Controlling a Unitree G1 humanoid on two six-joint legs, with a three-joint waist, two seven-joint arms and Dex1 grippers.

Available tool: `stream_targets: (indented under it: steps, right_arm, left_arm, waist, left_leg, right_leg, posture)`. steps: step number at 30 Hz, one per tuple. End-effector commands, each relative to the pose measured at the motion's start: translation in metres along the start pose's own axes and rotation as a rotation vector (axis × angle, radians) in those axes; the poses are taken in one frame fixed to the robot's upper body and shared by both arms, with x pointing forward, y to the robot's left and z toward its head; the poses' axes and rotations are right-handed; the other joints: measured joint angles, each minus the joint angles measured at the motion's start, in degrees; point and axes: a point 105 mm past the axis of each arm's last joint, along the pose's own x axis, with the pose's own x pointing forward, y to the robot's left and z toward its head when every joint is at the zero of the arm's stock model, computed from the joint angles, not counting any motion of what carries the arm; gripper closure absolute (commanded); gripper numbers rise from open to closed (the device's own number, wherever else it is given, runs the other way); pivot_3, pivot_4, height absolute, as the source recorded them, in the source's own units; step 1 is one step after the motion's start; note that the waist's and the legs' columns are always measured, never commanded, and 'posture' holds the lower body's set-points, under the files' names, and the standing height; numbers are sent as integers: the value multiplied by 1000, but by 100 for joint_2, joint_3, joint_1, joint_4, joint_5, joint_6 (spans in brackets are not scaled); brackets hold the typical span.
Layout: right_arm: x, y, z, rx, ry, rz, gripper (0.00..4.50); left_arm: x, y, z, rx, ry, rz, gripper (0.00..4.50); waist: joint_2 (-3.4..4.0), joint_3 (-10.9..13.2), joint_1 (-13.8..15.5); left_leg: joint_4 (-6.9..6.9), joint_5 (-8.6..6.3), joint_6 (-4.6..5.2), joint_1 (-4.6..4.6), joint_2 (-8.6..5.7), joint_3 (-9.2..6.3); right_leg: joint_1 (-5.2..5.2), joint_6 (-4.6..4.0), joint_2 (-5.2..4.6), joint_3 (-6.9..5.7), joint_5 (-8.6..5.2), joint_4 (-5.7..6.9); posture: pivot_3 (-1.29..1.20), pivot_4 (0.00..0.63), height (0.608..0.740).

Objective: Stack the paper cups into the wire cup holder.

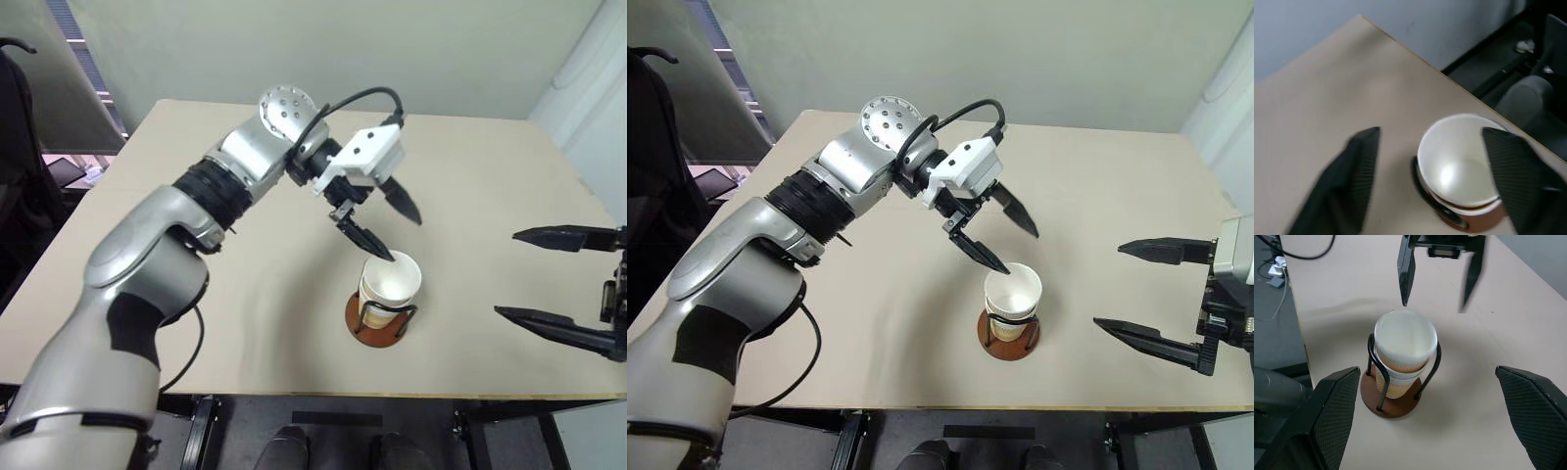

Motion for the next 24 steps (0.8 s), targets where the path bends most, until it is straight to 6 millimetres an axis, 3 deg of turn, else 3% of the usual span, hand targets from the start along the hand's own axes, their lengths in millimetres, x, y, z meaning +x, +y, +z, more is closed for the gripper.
stream_targets:
  steps: [1,4,8,11,15,19,22,24]
  right_arm:
    - [2,-6,4,-34,-18,13,0]
    - [6,-11,0,-24,-30,52,0]
    - [9,-22,-12,28,-46,100,0]
    - [2,-37,-36,99,-7,78,0]
    - [-15,-54,-60,185,17,14,0]
    - [-22,-46,-72,251,19,69,0]
    - [-22,-48,-74,263,20,71,0]
    - [-20,-50,-76,261,25,75,0]
  left_arm:
    - [-27,5,12,7,-47,91,318]
    - [-61,-4,3,-61,-40,208,318]
    - [-112,-50,-28,-232,20,351,318]
    - [-145,-105,-52,-417,56,463,318]
    - [-184,-175,-64,-673,23,670,318]
    - [-196,-207,-54,-764,-92,812,318]
    - [-189,-224,-57,-823,-99,828,318]
    - [-183,-229,-60,-845,-95,836,318]
  waist:
    - [4,-2,-4]
    - [15,-8,-52]
    - [47,-24,-184]
    - [49,-25,-186]
    - [48,-25,-175]
    - [48,-25,-98]
    - [47,-25,-90]
    - [47,-25,-113]
  left_leg:
    - [-1,0,0,0,0,2]
    - [-6,0,0,2,2,13]
    - [-19,1,-2,13,18,20]
    - [-22,4,-7,8,23,1]
    - [-29,6,-11,5,26,-16]
    - [-36,7,-14,6,27,-33]
    - [-30,14,-26,14,25,-46]
    - [-30,15,-29,44,23,-36]
  right_leg:
    - [0,1,1,0,0,-2]
    - [-2,2,16,-7,0,-2]
    - [-7,3,49,-1,1,-10]
    - [-19,2,55,-5,1,-14]
    - [-22,-5,55,-9,1,-25]
    - [-14,-46,53,0,-11,-20]
    - [-5,-140,54,2,-48,9]
    - [11,-157,53,9,-57,36]
  posture:
    - [0,150,740]
    - [0,150,740]
    - [0,150,740]
    - [0,150,740]
    - [0,150,740]
    - [0,150,740]
    - [0,150,740]
    - [0,150,740]
